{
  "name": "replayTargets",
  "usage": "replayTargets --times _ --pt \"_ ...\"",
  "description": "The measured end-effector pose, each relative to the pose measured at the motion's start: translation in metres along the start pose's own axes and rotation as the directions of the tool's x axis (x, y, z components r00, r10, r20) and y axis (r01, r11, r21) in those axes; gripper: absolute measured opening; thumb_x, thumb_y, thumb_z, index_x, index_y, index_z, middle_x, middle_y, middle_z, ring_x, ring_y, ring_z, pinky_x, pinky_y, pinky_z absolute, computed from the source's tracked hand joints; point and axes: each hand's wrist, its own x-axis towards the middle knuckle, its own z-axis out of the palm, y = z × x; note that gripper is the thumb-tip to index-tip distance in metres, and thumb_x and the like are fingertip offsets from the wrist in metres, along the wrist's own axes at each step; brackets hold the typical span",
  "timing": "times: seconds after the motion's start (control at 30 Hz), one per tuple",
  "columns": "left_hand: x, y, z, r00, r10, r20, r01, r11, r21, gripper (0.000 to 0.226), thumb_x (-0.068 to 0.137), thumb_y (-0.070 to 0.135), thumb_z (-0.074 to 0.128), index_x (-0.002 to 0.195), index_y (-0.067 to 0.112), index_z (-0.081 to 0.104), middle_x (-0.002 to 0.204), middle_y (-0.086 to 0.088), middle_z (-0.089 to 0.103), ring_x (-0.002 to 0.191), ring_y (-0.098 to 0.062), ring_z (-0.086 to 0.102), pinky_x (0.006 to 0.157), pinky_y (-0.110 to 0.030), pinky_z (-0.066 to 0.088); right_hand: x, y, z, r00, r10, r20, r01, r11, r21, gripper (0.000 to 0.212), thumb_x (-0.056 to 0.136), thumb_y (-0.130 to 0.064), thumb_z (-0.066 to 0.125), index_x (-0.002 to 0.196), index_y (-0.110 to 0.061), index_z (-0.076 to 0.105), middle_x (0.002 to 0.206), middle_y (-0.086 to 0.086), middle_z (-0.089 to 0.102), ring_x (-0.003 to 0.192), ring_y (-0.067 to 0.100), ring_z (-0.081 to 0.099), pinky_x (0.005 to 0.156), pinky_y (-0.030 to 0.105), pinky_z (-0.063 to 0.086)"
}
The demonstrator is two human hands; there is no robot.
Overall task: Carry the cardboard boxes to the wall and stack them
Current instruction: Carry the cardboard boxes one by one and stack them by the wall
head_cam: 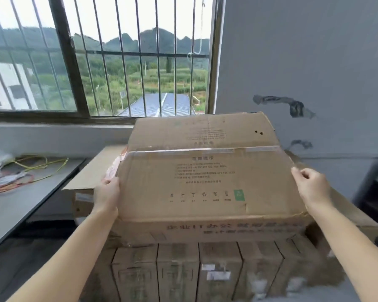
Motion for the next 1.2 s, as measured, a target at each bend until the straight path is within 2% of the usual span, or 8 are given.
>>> replayTargets --times 0.17,0.4,0.6,0.73,0.83,0.97,1.07,1.2 --pt "0.070 0.019 0.067 0.999 -0.024 -0.032 0.024 1.000 -0.017 0.019 0.089 0.015 0.047 0.071 0.009 0.049 0.072 -0.006 0.041 0.071 -0.021 0.036 0.054 -0.031 0.027 0.095 -0.023 0.045 0.999 -0.047 0.022 0.046 0.999 0.017 0.043 0.098 -0.031 0.046 0.062 -0.009 0.037 0.054 0.005 0.038 0.053 0.023 0.036 0.051 0.034 0.024" --pt "0.172 0.026 0.157 0.999 0.010 -0.036 -0.011 1.000 -0.012 0.029 0.087 0.016 0.050 0.059 0.014 0.041 0.064 -0.003 0.036 0.073 -0.022 0.032 0.058 -0.032 0.026 0.195 -0.020 0.127 0.998 -0.060 -0.017 0.060 0.998 0.004 0.042 0.099 -0.032 0.043 0.066 -0.006 0.038 0.055 0.009 0.036 0.053 0.025 0.034 0.051 0.034 0.022" --pt "0.254 0.015 0.225 1.000 -0.007 -0.014 0.008 1.000 0.008 0.028 0.089 0.015 0.049 0.062 0.011 0.047 0.064 -0.003 0.043 0.075 -0.021 0.039 0.061 -0.032 0.029 0.269 -0.011 0.202 0.999 -0.028 -0.032 0.027 0.999 -0.039 0.044 0.098 -0.027 0.046 0.059 -0.009 0.035 0.052 0.007 0.037 0.053 0.025 0.034 0.050 0.034 0.021" --pt "0.293 -0.003 0.256 1.000 -0.017 -0.013 0.018 0.992 0.124 0.023 0.088 0.014 0.047 0.067 0.011 0.041 0.063 -0.003 0.033 0.060 -0.019 0.029 0.053 -0.033 0.021 0.299 0.007 0.249 0.998 0.061 -0.010 -0.062 0.995 -0.082 0.044 0.098 -0.029 0.046 0.059 -0.010 0.038 0.055 0.007 0.042 0.055 0.023 0.037 0.051 0.034 0.025" --pt "0.309 -0.014 0.269 1.000 0.003 0.024 -0.007 0.983 0.182 0.010 0.082 0.016 0.046 0.072 0.015 0.045 0.068 0.000 0.036 0.060 -0.015 0.029 0.052 -0.029 0.021 0.318 0.020 0.274 0.994 0.108 0.022 -0.105 0.989 -0.104 0.044 0.097 -0.029 0.046 0.059 -0.010 0.039 0.056 0.007 0.042 0.056 0.024 0.037 0.051 0.034 0.025" --pt "0.330 -0.025 0.285 0.997 -0.066 0.035 0.056 0.974 0.221 0.031 0.086 0.007 0.045 0.061 0.021 0.035 0.066 0.002 0.033 0.063 -0.018 0.032 0.053 -0.030 0.022 0.342 0.036 0.302 0.982 0.166 0.095 -0.148 0.973 -0.176 0.042 0.097 -0.028 0.046 0.061 -0.008 0.044 0.059 0.010 0.047 0.063 0.030 0.044 0.054 0.036 0.028" --pt "0.337 -0.025 0.294 0.992 -0.091 0.091 0.050 0.923 0.381 0.030 0.085 0.001 0.046 0.058 0.012 0.040 0.061 -0.006 0.037 0.064 -0.023 0.037 0.053 -0.030 0.021 0.355 0.051 0.313 0.964 0.224 0.144 -0.185 0.952 -0.244 0.041 0.098 -0.025 0.046 0.060 -0.007 0.045 0.061 0.011 0.048 0.070 0.032 0.047 0.059 0.037 0.029" --pt "0.332 -0.016 0.296 0.994 -0.049 0.102 -0.011 0.855 0.519 0.016 0.087 0.003 0.046 0.074 0.008 0.053 0.067 -0.007 0.042 0.059 -0.023 0.037 0.049 -0.030 0.022 0.369 0.054 0.317 0.954 0.231 0.189 -0.182 0.952 -0.248 0.038 0.097 -0.024 0.046 0.065 -0.004 0.047 0.063 0.013 0.049 0.068 0.031 0.045 0.053 0.035 0.026"
